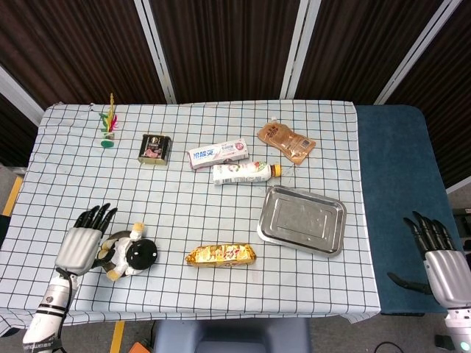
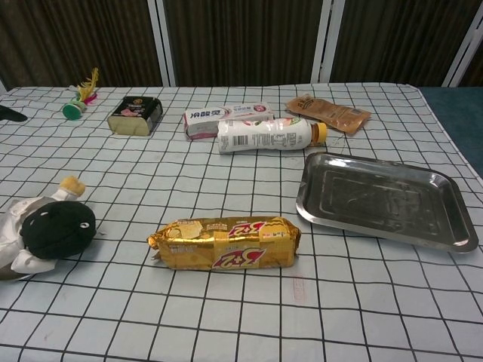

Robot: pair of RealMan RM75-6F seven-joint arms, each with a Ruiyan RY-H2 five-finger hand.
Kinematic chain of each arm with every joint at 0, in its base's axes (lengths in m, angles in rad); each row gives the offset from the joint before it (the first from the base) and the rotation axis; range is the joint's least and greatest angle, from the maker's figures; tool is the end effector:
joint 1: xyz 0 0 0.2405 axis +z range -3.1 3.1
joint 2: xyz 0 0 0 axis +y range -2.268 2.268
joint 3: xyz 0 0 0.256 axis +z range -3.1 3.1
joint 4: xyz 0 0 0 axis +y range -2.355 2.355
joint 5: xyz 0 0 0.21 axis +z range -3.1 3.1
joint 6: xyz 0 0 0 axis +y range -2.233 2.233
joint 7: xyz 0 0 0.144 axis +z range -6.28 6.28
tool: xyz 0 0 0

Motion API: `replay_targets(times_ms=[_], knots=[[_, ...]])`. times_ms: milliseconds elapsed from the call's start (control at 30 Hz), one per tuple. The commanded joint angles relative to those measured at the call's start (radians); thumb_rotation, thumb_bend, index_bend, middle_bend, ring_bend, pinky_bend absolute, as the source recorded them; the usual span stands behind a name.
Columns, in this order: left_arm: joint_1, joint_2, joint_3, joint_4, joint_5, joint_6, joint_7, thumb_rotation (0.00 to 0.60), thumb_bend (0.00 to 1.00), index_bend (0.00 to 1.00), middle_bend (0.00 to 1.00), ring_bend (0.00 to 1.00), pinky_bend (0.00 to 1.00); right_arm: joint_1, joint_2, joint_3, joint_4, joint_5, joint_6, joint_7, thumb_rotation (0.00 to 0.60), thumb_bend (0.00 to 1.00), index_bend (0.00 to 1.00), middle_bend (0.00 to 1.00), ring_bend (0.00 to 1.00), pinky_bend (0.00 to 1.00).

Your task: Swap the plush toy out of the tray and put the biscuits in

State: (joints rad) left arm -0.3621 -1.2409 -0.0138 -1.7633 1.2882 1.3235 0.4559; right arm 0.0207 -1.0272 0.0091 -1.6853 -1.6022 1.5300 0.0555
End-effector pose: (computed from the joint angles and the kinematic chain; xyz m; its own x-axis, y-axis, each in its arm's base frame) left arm -0.2447 0.2397 0.0876 0.5615 0.1306 0.8171 0.8258 -0.1521 -0.5431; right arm -0.3010 -0.1520 0.1759 0.3666 -0.0259 0.9300 -0.9296 -0.0499 0.3651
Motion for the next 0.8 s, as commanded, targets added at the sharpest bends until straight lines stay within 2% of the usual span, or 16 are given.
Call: replay_targets(times_ms=[33,100,167,200,233,367,500,600,800], knots=[[0.03,-0.007,0.014,0.062,0.055,0.055,0.022,0.6,0.35,0.0,0.0,0.0,0.13,0.002,0.0,-0.004,-0.001,-0.001,-0.008,-0.007,0.6,0.19,0.01,0.0,0.0,0.0],[0.047,-0.012,0.025,0.126,0.112,0.097,0.005,0.6,0.37,0.05,0.04,0.01,0.13,0.005,-0.001,-0.004,-0.001,-0.002,-0.012,-0.013,0.6,0.19,0.01,0.0,0.0,0.0],[0.069,-0.02,0.036,0.204,0.162,0.141,-0.039,0.6,0.38,0.16,0.18,0.1,0.13,0.007,-0.003,-0.005,0.001,-0.004,-0.015,-0.02,0.6,0.19,0.01,0.0,0.0,0.0],[0.079,-0.023,0.042,0.237,0.178,0.156,-0.062,0.6,0.39,0.23,0.29,0.2,0.15,0.008,-0.004,-0.006,0.002,-0.006,-0.016,-0.021,0.6,0.19,0.0,0.0,0.0,0.0],[0.093,-0.025,0.05,0.277,0.192,0.17,-0.094,0.6,0.4,0.27,0.34,0.26,0.17,0.01,-0.006,-0.005,0.005,-0.011,-0.016,-0.021,0.6,0.19,0.0,0.0,0.0,0.0],[0.147,-0.037,0.054,0.348,0.175,0.204,-0.172,0.6,0.44,0.32,0.35,0.28,0.2,0.023,-0.019,-0.005,0.013,-0.02,-0.03,-0.035,0.6,0.19,0.0,0.0,0.0,0.0],[0.173,-0.042,0.048,0.374,0.179,0.225,-0.22,0.6,0.44,0.32,0.33,0.28,0.2,0.067,0.007,-0.012,-0.046,-0.025,-0.111,-0.034,0.6,0.19,0.0,0.0,0.0,0.0],[0.184,-0.036,0.046,0.361,0.191,0.238,-0.215,0.6,0.44,0.32,0.32,0.28,0.2,0.127,0.011,0.003,-0.091,-0.019,-0.196,-0.05,0.6,0.19,0.0,0.0,0.0,0.0],[0.206,-0.005,0.031,0.313,0.176,0.243,-0.18,0.6,0.44,0.32,0.32,0.28,0.2,0.316,-0.002,0.035,-0.167,-0.016,-0.461,-0.018,0.6,0.19,0.0,0.0,0.0,0.01]])
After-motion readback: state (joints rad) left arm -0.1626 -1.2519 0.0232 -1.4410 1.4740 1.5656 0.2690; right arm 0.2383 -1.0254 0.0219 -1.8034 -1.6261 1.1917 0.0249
